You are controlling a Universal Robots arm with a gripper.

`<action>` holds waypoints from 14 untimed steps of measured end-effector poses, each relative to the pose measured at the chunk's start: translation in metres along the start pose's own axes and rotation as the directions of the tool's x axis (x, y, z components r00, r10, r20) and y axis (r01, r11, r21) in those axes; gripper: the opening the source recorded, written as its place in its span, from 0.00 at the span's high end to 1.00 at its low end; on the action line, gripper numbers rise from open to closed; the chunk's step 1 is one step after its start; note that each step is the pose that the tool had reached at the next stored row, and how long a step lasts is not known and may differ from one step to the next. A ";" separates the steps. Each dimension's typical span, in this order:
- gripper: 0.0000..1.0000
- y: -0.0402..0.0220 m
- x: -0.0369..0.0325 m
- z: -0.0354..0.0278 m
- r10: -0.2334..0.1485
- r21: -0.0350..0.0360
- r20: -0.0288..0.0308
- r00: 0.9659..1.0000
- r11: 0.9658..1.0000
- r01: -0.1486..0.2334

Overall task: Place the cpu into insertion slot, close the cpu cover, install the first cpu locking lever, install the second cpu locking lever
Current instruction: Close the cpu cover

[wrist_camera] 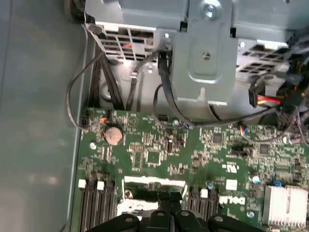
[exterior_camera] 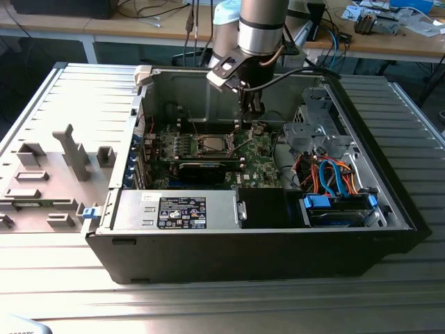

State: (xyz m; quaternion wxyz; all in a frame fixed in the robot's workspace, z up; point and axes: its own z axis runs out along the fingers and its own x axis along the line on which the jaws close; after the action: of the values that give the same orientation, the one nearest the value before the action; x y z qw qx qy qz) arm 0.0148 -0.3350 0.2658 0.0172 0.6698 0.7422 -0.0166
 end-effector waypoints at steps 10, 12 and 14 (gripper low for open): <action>0.89 0.0283 0.0088 0.0108 0.000 0.005 -0.001 1.000 1.000 0.000; 0.89 0.0285 0.0094 0.0134 0.000 0.005 -0.001 1.000 1.000 0.000; 0.89 0.0286 0.0100 0.0165 0.000 0.005 0.000 1.000 1.000 0.000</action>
State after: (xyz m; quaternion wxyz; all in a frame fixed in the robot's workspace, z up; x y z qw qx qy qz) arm 0.0422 -0.3229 0.2488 0.0152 0.6696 0.7423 -0.0185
